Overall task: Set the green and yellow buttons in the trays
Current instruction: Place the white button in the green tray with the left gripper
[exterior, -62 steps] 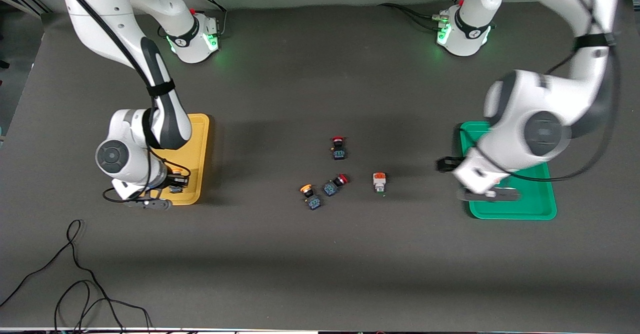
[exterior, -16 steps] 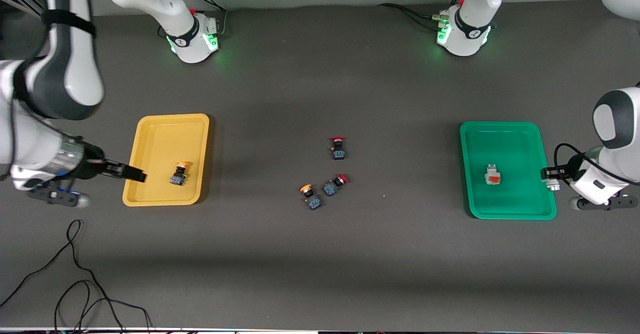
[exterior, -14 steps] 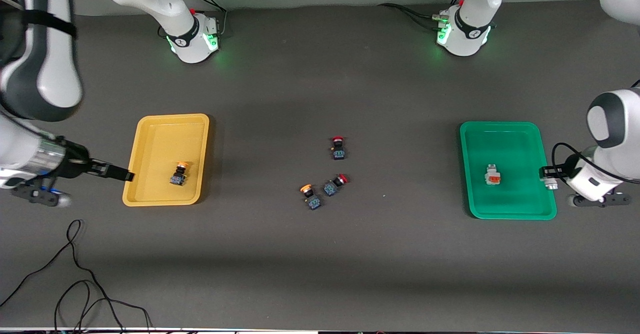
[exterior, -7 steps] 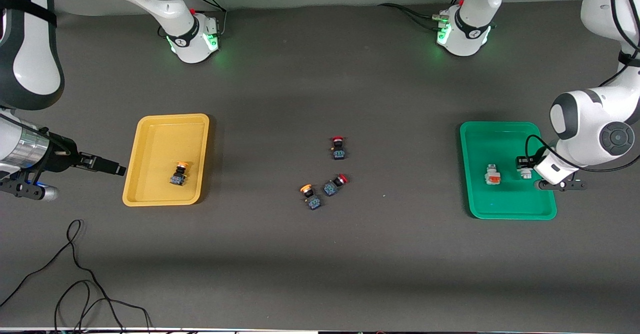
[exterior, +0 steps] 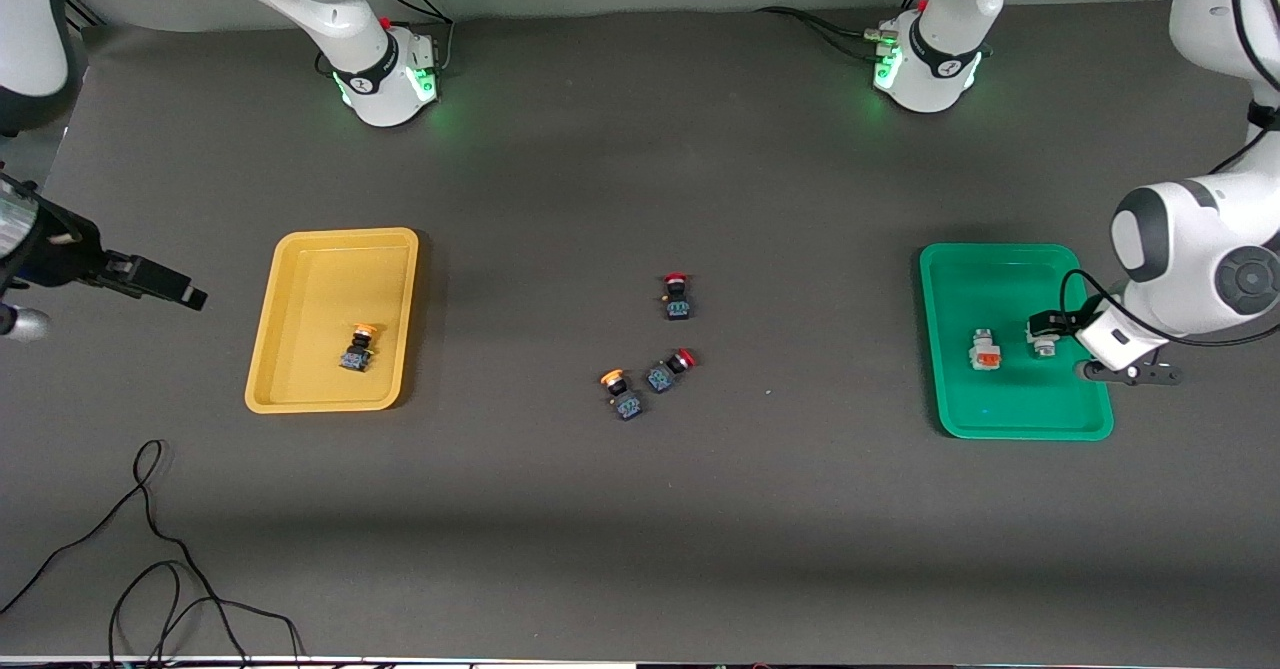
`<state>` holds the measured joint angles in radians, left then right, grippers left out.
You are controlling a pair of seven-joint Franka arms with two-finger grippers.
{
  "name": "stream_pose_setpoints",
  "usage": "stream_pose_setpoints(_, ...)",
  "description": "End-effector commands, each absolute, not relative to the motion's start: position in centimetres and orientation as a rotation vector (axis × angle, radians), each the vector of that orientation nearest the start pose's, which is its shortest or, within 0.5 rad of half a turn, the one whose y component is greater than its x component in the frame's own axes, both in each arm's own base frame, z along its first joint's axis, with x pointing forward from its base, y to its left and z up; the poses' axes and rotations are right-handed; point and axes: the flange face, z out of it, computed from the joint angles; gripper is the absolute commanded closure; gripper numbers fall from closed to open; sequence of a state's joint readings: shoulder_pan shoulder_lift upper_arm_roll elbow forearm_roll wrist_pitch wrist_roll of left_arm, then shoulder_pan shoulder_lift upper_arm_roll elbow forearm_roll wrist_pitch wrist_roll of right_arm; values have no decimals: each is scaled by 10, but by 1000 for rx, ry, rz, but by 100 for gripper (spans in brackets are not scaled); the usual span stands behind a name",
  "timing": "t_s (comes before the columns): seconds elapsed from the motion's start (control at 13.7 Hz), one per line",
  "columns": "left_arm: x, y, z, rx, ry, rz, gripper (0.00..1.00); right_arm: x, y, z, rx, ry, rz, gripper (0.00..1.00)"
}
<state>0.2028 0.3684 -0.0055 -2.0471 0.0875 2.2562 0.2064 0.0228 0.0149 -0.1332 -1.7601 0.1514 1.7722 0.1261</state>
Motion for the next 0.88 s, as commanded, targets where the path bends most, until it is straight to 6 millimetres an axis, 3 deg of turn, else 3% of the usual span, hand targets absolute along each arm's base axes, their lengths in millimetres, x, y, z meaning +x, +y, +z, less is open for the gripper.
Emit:
stream_pose_setpoints(0.0,591,123,314,-3087,122,327,0,569,-38,543,-2989,377,32,0)
stream_pose_setpoints(0.15,603,124,359,-3084,112,370,0,580,-1,549,-2994,310,15,1)
stream_pose_setpoints(0.37,606,120,401,-3090,106,373,0,610,45,548,-2994,396,15,1)
stream_pose_setpoints(0.59,600,114,433,-3087,111,335,0,636,101,535,-3004,440,34,1)
stream_pose_setpoints(0.73,593,106,468,-3092,117,315,0,647,153,519,-3007,488,48,1)
stream_pose_setpoints(0.81,587,100,486,-3113,112,301,0,658,166,509,-3013,479,49,1)
